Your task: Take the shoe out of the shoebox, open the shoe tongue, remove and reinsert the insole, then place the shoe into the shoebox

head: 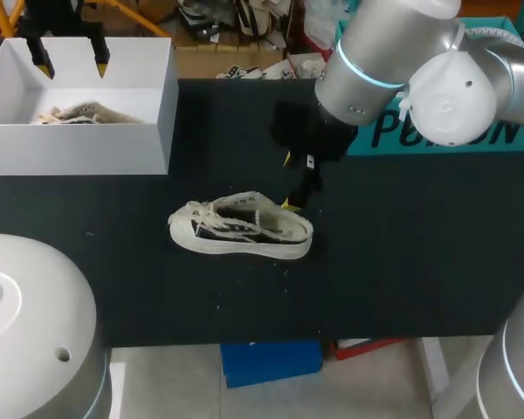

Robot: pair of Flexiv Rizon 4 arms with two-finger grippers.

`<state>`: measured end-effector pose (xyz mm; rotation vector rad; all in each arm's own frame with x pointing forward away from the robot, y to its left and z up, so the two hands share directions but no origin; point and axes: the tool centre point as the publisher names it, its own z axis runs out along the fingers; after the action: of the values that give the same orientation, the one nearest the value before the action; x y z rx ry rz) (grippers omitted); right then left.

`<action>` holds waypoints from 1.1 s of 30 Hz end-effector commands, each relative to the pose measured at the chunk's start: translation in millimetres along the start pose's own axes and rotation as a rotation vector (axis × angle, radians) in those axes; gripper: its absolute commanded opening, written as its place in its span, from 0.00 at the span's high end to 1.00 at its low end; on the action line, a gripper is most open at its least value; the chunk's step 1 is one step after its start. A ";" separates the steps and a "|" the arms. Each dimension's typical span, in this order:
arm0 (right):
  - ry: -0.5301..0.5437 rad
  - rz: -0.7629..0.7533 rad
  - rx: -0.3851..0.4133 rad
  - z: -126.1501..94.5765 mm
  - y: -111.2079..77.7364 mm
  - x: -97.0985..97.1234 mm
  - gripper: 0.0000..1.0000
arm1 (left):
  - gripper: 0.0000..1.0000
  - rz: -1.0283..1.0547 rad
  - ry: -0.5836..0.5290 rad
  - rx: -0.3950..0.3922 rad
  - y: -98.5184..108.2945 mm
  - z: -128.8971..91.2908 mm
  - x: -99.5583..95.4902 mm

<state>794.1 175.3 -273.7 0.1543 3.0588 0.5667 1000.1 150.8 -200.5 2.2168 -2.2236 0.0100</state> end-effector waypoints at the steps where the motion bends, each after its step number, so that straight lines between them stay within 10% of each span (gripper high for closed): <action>1: 0.000 0.000 -0.001 0.7 -0.3 0.5 0.00 | 0.00 -0.001 -0.002 -0.002 0.2 -0.3 0.2; 18: -0.117 0.005 -0.279 21.6 -22.7 -7.6 0.00 | 0.00 -0.001 -0.002 -0.002 0.2 -0.3 0.2; 33: -0.110 0.026 -0.344 28.8 -29.4 -7.2 0.00 | 0.00 -0.001 -0.002 -0.002 0.2 -0.3 0.2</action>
<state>801.6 159.2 -305.9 0.1949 2.8426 0.9593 1000.1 150.9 -200.4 2.2168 -2.2236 0.0101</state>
